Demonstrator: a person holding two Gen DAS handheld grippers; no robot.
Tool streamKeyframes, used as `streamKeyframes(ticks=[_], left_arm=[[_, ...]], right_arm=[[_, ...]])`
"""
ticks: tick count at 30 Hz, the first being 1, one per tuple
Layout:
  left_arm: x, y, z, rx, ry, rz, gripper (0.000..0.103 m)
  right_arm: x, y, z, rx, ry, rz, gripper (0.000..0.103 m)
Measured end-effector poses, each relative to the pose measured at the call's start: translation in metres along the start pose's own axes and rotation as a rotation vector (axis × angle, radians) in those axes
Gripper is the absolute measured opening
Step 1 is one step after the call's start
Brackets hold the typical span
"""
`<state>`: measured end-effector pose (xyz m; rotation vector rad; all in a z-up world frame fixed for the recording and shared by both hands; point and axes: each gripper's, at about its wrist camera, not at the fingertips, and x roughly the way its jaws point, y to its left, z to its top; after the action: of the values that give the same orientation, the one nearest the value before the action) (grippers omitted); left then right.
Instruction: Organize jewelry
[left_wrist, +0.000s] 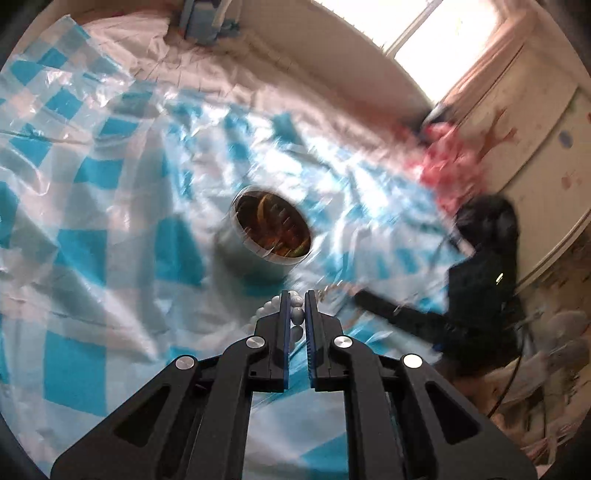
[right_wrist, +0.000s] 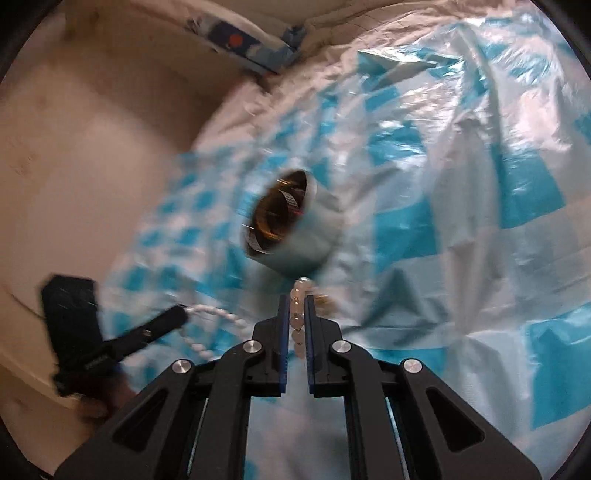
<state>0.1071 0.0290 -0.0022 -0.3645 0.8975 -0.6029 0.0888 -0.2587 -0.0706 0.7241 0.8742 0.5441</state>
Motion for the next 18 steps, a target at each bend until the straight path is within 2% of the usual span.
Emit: streamKeyframes(ticks=[4,7,11,15,18], left_arm=[[-0.006,-0.012,0.009,-0.015,-0.075,-0.02,0.007],[-0.006,-0.021,0.015,0.001,-0.116,0.023,0.007],[0.0,-0.036,0.018,0.055,-0.153,0.159,0.007],[0.006,-0.042,0.019,0.089,-0.173,0.247,0.007],[0.009,-0.046,0.02,0.111,-0.183,0.275,0.007]], right_arm=[[-0.004,0.008,0.002,0.017,-0.039,0.164,0.009],[-0.009,0.016,0.004,0.016,-0.077,0.256,0.009],[-0.013,0.021,0.007,0.016,-0.112,0.302,0.009],[-0.017,0.021,0.01,0.011,-0.137,0.327,0.009],[-0.016,0.019,0.013,0.017,-0.144,0.348,0.009]])
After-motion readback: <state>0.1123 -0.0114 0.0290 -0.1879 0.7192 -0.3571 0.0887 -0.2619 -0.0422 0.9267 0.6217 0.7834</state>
